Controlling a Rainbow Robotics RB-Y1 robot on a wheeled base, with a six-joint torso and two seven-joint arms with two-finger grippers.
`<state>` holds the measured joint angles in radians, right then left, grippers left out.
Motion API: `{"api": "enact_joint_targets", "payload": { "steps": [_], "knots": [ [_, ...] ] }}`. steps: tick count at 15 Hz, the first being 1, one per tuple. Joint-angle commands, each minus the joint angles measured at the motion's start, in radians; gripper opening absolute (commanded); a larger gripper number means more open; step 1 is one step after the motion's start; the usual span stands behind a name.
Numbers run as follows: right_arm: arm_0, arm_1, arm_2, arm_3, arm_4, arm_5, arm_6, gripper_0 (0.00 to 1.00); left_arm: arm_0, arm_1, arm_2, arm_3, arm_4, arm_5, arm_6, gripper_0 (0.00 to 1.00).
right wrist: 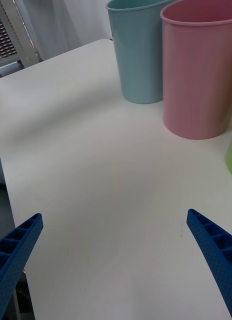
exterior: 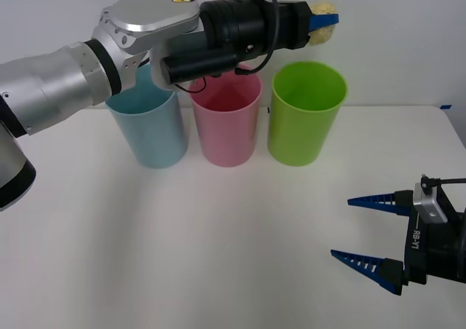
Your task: Put cans in the blue bin and PET bottles in the pink bin and trash in the green bin.
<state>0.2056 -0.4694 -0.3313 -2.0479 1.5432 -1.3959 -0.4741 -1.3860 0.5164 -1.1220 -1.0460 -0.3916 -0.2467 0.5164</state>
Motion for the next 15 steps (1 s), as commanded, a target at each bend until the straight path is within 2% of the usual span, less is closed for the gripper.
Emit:
{"api": "enact_joint_targets", "payload": {
  "steps": [1, 7, 15],
  "knots": [
    [0.000, 0.000, 0.000, 0.000, 0.000, 0.000, 0.000, 1.00, -0.035, -0.059, -0.033, 0.067, -0.010, 0.027, 0.027, 0.00],
    [0.000, 0.000, 0.000, 0.000, 0.000, 0.000, 0.000, 1.00, -0.085, -0.164, -0.162, 0.215, -0.041, 0.101, 0.067, 0.00],
    [0.000, 0.000, 0.000, 0.000, 0.000, 0.000, 0.000, 1.00, -0.090, -0.182, -0.214, 0.264, -0.096, 0.144, 0.103, 0.00]
  ]
}}
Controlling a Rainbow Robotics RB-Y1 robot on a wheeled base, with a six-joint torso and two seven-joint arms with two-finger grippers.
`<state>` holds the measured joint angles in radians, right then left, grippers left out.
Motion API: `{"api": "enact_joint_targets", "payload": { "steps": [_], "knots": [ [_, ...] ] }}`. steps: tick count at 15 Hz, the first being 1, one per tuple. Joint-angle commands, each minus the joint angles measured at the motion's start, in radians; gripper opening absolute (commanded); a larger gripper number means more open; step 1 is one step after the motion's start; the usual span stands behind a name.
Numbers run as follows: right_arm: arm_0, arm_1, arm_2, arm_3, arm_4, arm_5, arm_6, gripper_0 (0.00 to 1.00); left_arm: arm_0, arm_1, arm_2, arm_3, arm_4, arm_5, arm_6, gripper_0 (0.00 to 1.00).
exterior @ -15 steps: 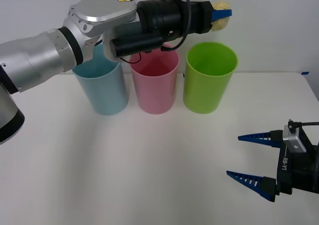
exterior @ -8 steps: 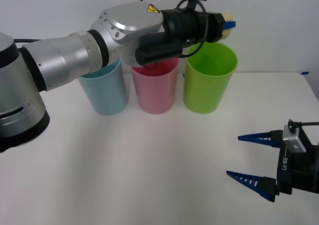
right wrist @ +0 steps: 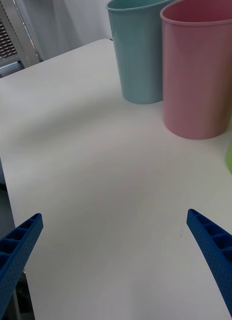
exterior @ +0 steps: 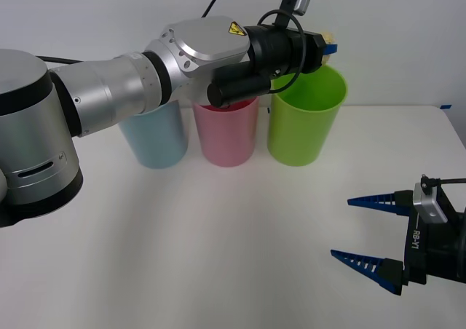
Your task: Put cans in the blue bin and PET bottles in the pink bin and trash in the green bin.
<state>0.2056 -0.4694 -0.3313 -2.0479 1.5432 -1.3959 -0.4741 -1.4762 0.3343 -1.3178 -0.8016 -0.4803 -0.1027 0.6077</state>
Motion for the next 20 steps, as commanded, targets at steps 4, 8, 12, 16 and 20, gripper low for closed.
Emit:
{"api": "enact_joint_targets", "payload": {
  "steps": [4, 8, 12, 16, 20],
  "knots": [
    [0.000, 0.000, 0.000, 0.000, 0.000, 0.000, 0.000, 1.00, -0.001, 0.000, -0.081, 0.029, -0.003, 0.000, 0.049, 0.00],
    [0.000, 0.000, 0.000, 0.000, 0.000, 0.000, 0.000, 1.00, -0.001, 0.000, -0.084, 0.016, -0.008, 0.000, 0.073, 0.00],
    [0.000, 0.000, 0.000, 0.000, 0.000, 0.000, 0.000, 1.00, -0.001, 0.000, -0.107, 0.019, -0.015, 0.000, 0.093, 0.00],
    [0.000, 0.000, 0.000, 0.000, 0.000, 0.000, 0.000, 1.00, -0.001, 0.000, -0.123, 0.018, -0.015, 0.000, 0.110, 0.00],
    [0.000, 0.000, 0.000, 0.000, 0.000, 0.000, 0.000, 1.00, -0.001, 0.002, -0.123, 0.015, -0.015, 0.000, 0.129, 0.05]
  ]
}}
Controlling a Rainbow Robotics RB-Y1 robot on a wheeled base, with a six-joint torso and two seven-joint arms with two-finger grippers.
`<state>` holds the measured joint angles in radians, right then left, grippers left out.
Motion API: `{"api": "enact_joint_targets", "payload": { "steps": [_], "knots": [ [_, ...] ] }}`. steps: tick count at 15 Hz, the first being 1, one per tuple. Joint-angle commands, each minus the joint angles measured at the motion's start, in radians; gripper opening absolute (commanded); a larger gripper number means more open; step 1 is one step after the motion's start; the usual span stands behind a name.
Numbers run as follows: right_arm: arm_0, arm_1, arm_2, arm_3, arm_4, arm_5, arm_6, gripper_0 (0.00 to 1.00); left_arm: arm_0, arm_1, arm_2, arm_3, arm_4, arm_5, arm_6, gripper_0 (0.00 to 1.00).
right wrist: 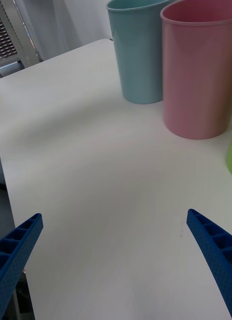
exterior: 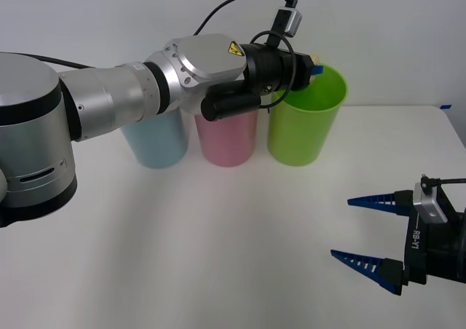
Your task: Put cans in the blue bin and PET bottles in the pink bin and trash in the green bin.
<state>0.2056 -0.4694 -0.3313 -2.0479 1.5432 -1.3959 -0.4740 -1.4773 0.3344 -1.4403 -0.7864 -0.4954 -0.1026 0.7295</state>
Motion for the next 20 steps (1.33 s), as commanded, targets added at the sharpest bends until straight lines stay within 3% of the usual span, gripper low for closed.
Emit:
{"api": "enact_joint_targets", "payload": {
  "steps": [1, 3, 4, 5, 6, 7, 8, 17, 20],
  "knots": [
    [0.000, 0.000, 0.000, 0.000, 0.000, 0.000, 0.000, 1.00, -0.002, 0.000, 0.000, -0.001, 0.000, -0.002, 0.008, 0.08],
    [0.000, 0.000, 0.000, 0.000, 0.000, 0.000, 0.000, 1.00, -0.002, 0.002, 0.001, 0.003, 0.000, -0.002, 0.011, 0.15],
    [0.000, 0.000, 0.000, 0.000, 0.000, 0.000, 0.000, 1.00, -0.003, 0.000, 0.001, 0.003, -0.003, 0.000, 0.011, 0.28],
    [0.000, 0.000, 0.000, 0.000, 0.000, 0.000, 0.000, 1.00, -0.005, 0.000, 0.000, 0.004, -0.003, 0.000, 0.011, 0.70],
    [0.000, 0.000, 0.000, 0.000, 0.000, 0.000, 0.000, 1.00, -0.006, 0.000, 0.001, 0.004, -0.005, -0.002, 0.011, 0.79],
    [0.000, 0.000, 0.000, 0.000, 0.000, 0.000, 0.000, 1.00, -0.008, 0.000, 0.001, 0.004, -0.006, -0.002, 0.011, 0.94],
    [0.000, 0.000, 0.000, 0.000, 0.000, 0.000, 0.000, 1.00, -0.009, 0.000, 0.001, 0.004, -0.005, -0.002, 0.013, 1.00],
    [0.000, 0.000, 0.000, 0.000, 0.000, 0.000, 0.000, 1.00, -0.015, 0.002, 0.009, -0.002, -0.005, 0.018, 0.014, 1.00],
    [0.000, 0.000, 0.000, 0.000, 0.000, 0.000, 0.000, 1.00, -0.015, 0.008, 0.077, -0.024, -0.014, 0.020, -0.002, 1.00]
  ]
}}
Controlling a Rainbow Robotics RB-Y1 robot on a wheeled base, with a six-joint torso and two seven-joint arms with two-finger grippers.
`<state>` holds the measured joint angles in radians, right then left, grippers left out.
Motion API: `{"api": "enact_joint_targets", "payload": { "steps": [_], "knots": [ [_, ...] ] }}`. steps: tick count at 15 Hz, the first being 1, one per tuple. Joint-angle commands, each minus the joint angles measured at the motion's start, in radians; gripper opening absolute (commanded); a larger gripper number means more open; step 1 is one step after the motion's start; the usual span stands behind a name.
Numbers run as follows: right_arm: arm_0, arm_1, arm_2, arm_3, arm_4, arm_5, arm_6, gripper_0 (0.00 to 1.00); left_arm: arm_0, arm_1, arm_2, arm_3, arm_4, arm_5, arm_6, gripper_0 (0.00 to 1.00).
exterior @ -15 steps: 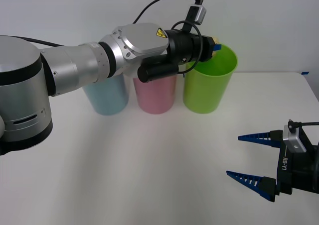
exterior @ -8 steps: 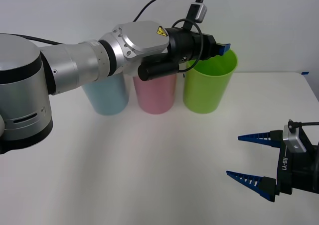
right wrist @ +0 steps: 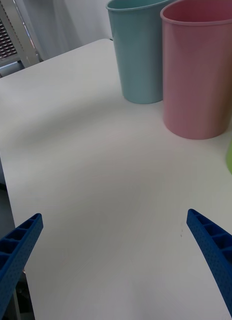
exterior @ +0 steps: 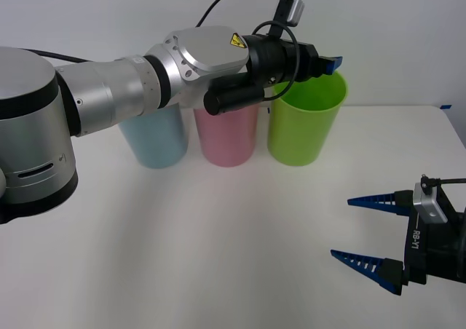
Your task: Put cans in the blue bin and PET bottles in the pink bin and trash in the green bin.
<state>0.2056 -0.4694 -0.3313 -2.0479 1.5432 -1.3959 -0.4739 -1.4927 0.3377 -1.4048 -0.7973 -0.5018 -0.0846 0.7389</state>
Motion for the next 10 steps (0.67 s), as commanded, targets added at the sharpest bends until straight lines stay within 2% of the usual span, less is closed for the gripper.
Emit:
{"api": "enact_joint_targets", "payload": {
  "steps": [1, 5, 8, 10],
  "knots": [
    [0.000, 0.000, 0.000, 0.000, 0.000, 0.000, 0.000, 1.00, 0.000, 0.009, 0.066, -0.019, -0.011, 0.002, -0.016, 1.00],
    [0.000, 0.000, 0.000, 0.000, 0.000, 0.000, 0.000, 1.00, 0.002, 0.023, 0.196, -0.039, -0.029, -0.010, -0.095, 1.00],
    [0.000, 0.000, 0.000, 0.000, 0.000, 0.000, 0.000, 1.00, 0.005, 0.075, 0.236, -0.117, -0.021, -0.010, -0.136, 1.00],
    [0.000, 0.000, 0.000, 0.000, 0.000, 0.000, 0.000, 1.00, 0.054, 0.104, 0.325, -0.171, -0.030, -0.040, -0.196, 1.00]
  ]
}}
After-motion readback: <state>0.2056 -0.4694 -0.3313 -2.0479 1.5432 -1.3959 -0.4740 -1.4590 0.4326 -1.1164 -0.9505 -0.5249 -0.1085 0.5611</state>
